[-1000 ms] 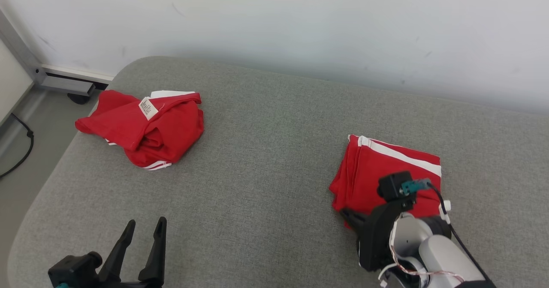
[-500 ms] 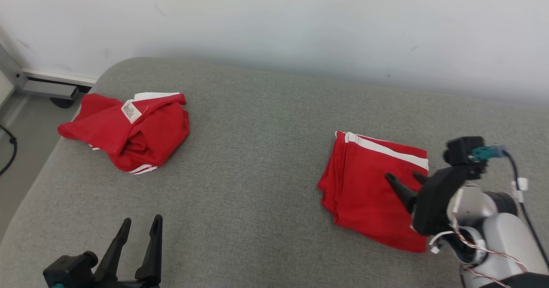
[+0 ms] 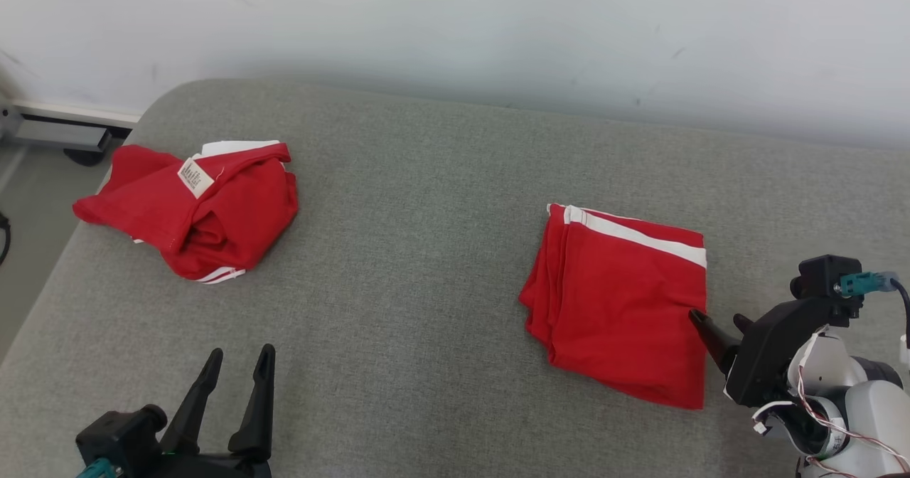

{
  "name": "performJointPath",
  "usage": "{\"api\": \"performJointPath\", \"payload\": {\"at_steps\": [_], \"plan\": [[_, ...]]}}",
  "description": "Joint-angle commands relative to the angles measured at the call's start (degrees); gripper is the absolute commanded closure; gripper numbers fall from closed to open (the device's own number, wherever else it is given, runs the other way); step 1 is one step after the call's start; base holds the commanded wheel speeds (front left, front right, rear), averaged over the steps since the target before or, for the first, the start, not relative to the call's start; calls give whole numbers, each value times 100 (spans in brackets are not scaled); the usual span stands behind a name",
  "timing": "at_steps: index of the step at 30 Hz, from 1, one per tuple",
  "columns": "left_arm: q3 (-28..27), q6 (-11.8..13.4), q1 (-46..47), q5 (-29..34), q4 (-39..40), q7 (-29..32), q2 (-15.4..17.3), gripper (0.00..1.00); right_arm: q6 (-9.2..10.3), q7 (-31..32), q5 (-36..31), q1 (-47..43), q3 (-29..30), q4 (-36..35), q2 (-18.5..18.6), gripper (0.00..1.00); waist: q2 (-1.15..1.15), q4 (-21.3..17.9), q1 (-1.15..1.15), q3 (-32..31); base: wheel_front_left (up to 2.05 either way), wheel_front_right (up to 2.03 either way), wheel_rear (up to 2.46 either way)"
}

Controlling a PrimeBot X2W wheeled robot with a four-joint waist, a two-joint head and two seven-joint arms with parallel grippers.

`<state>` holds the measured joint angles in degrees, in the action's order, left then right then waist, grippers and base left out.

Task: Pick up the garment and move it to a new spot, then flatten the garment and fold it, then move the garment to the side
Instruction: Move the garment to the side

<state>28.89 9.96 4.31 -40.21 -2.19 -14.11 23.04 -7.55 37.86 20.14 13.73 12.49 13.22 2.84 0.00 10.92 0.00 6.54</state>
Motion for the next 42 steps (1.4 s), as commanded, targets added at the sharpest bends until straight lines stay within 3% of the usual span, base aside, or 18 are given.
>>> {"api": "performJointPath", "payload": {"at_steps": [1,16,18,19,21,31,42], "plan": [[15,-31,100,46,-24,6,4,0,12,-111,32,94,39,181,13,0,0,63,0,47,0,0,0],[67,-51,160,39,-79,10,-22,0,12,-578,56,570,-103,1652,3,0,0,334,0,147,0,0,0],[69,-45,152,32,-81,6,-26,0,12,-644,46,631,-160,1804,0,53,0,353,0,143,0,0,0],[67,-39,147,28,-81,4,-25,0,12,-680,37,663,-195,1854,-2,75,0,357,0,143,0,0,0],[57,-28,131,17,-76,-2,-23,0,12,-750,26,737,-271,1932,-3,100,0,355,0,143,0,0,0],[30,5,98,-2,-22,-26,-20,0,12,-886,-216,922,-422,1950,15,100,0,160,0,173,0,0,0],[12,-26,177,-9,-13,-15,39,0,12,-185,-956,904,-483,1328,48,100,0,-431,0,286,0,0,0]]}}
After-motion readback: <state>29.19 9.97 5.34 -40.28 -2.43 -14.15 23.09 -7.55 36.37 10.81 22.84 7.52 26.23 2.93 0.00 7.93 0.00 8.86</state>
